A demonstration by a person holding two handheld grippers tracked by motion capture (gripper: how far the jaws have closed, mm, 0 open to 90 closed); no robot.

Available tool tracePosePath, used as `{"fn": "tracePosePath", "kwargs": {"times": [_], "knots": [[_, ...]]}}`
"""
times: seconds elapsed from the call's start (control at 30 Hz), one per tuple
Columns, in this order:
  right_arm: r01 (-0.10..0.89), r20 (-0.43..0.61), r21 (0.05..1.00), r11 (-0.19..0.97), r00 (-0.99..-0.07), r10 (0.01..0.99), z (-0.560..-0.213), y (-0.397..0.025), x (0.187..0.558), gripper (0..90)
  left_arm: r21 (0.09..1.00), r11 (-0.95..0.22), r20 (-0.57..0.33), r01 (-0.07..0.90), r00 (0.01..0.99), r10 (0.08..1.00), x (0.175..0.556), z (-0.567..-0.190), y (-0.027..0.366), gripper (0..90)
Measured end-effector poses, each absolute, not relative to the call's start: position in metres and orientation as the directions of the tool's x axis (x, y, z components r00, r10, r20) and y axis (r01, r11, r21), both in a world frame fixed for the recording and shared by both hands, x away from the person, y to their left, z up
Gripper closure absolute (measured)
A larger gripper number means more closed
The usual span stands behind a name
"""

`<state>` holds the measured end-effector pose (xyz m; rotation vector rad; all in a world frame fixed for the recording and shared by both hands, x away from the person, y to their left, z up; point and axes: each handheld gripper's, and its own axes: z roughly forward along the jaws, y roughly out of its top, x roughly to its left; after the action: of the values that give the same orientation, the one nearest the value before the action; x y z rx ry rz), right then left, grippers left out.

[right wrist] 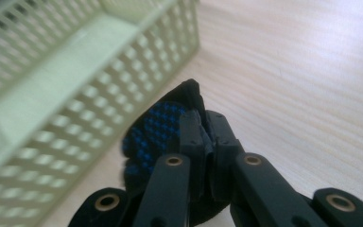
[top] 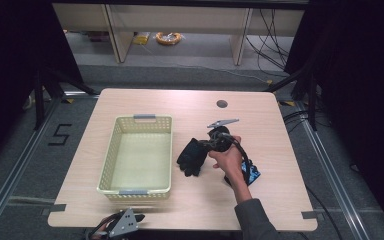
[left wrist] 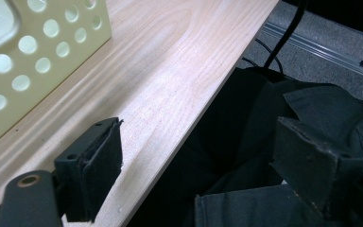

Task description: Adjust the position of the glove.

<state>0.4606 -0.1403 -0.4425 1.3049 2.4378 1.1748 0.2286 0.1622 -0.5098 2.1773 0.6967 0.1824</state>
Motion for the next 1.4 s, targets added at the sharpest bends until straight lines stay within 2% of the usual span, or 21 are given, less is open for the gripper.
{"fn": "tracePosePath", "kwargs": {"times": [0.17, 0.23, 0.33, 0.53, 0.67, 0.77, 0.8, 0.87, 1.17, 1.27, 1.3, 1.33, 1.4], "knots": [[0.613, 0.268, 0.752, 0.242, -0.621, 0.737, -0.419, -0.150, 0.440, 87.5, 0.749, -0.506, -0.101, 0.427, 0.829, 0.550, 0.229, -0.510, 0.162, 16.4], [0.593, 0.252, 0.768, 0.242, -0.627, 0.738, -0.410, -0.157, 0.423, 87.4, 0.745, -0.516, -0.093, 0.422, 0.832, 0.547, 0.229, -0.510, 0.163, 16.4], [0.603, 0.279, 0.768, 0.216, -0.618, 0.735, -0.410, -0.162, 0.412, 87.4, 0.742, -0.524, -0.086, 0.418, 0.834, 0.545, 0.230, -0.510, 0.163, 16.4], [0.627, 0.344, 0.767, 0.140, -0.585, 0.735, -0.415, -0.174, 0.382, 87.4, 0.742, -0.520, -0.088, 0.422, 0.831, 0.549, 0.231, -0.510, 0.162, 16.5], [0.606, 0.370, 0.791, 0.090, -0.590, 0.717, -0.424, -0.179, 0.355, 87.4, 0.747, -0.507, -0.105, 0.429, 0.830, 0.547, 0.229, -0.510, 0.162, 16.5], [0.596, 0.372, 0.799, 0.081, -0.595, 0.712, -0.433, -0.183, 0.346, 87.4, 0.751, -0.511, -0.096, 0.419, 0.834, 0.543, 0.229, -0.510, 0.161, 16.6], [0.613, 0.398, 0.787, 0.064, -0.584, 0.708, -0.435, -0.182, 0.342, 87.4, 0.747, -0.536, -0.069, 0.394, 0.847, 0.526, 0.230, -0.509, 0.162, 16.6], [0.598, 0.386, 0.799, 0.064, -0.591, 0.708, -0.439, -0.185, 0.340, 87.4, 0.746, -0.520, -0.087, 0.416, 0.835, 0.543, 0.229, -0.510, 0.161, 16.6], [0.642, 0.472, 0.766, -0.012, -0.550, 0.689, -0.454, -0.189, 0.314, 87.3, 0.747, -0.519, -0.088, 0.416, 0.835, 0.543, 0.229, -0.510, 0.161, 17.2], [0.620, 0.458, 0.784, -0.023, -0.553, 0.697, -0.459, -0.190, 0.313, 87.3, 0.742, -0.529, -0.084, 0.413, 0.839, 0.538, 0.228, -0.509, 0.161, 17.2], [0.667, 0.507, 0.743, -0.050, -0.513, 0.692, -0.463, -0.188, 0.306, 87.3, 0.744, -0.526, -0.085, 0.412, 0.839, 0.538, 0.228, -0.509, 0.161, 17.2], [0.639, 0.475, 0.768, -0.037, -0.530, 0.703, -0.468, -0.190, 0.307, 87.3, 0.744, -0.526, -0.085, 0.412, 0.839, 0.538, 0.228, -0.509, 0.161, 17.2], [0.650, 0.481, 0.759, -0.040, -0.517, 0.708, -0.475, -0.192, 0.306, 87.3, 0.744, -0.523, -0.091, 0.416, 0.839, 0.537, 0.228, -0.509, 0.161, 17.2]]}}
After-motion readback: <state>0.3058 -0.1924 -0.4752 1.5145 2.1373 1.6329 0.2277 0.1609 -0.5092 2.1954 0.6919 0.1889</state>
